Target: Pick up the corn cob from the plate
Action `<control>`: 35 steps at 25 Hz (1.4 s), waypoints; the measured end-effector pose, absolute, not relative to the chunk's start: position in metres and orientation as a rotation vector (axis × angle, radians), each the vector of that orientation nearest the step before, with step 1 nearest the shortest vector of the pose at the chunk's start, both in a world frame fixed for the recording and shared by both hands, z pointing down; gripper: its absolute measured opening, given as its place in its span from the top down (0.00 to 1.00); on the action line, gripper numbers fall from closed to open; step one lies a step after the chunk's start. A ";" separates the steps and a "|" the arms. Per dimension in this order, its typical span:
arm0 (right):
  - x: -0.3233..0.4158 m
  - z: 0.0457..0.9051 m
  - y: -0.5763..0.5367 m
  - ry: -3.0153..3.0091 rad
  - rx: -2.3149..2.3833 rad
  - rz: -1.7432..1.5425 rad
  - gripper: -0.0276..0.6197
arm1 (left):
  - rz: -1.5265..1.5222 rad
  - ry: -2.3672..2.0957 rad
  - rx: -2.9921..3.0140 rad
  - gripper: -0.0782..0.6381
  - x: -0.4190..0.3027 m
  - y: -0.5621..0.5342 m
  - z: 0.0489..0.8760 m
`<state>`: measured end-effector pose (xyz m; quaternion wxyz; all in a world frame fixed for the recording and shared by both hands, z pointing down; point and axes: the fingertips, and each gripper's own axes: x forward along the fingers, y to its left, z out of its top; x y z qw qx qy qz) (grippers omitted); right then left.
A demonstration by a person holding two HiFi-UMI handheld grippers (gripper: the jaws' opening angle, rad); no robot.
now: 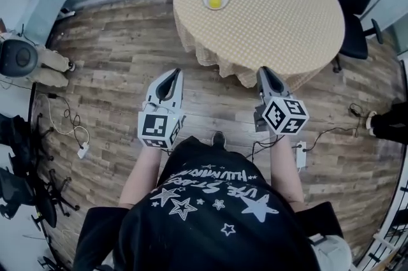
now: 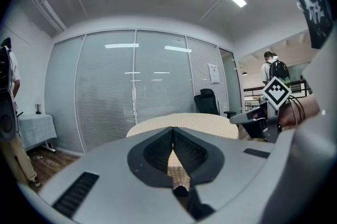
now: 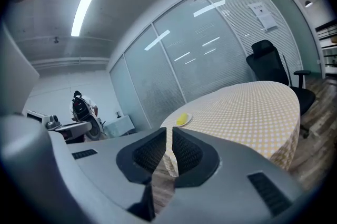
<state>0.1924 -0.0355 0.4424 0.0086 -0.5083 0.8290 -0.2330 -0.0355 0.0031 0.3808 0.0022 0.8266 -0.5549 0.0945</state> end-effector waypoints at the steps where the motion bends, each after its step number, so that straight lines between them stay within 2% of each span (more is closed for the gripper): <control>1: 0.195 0.444 -0.039 2.588 -1.583 -0.743 0.88 | 0.296 -1.748 2.580 0.88 -0.035 0.000 0.381; 24: 0.211 0.455 -0.106 2.537 -1.662 -0.787 0.88 | 0.235 -1.703 2.602 0.88 -0.030 -0.100 0.381; 35: 0.171 0.466 -0.192 2.532 -1.730 -0.830 0.88 | 0.252 -1.587 2.606 0.88 -0.059 -0.197 0.407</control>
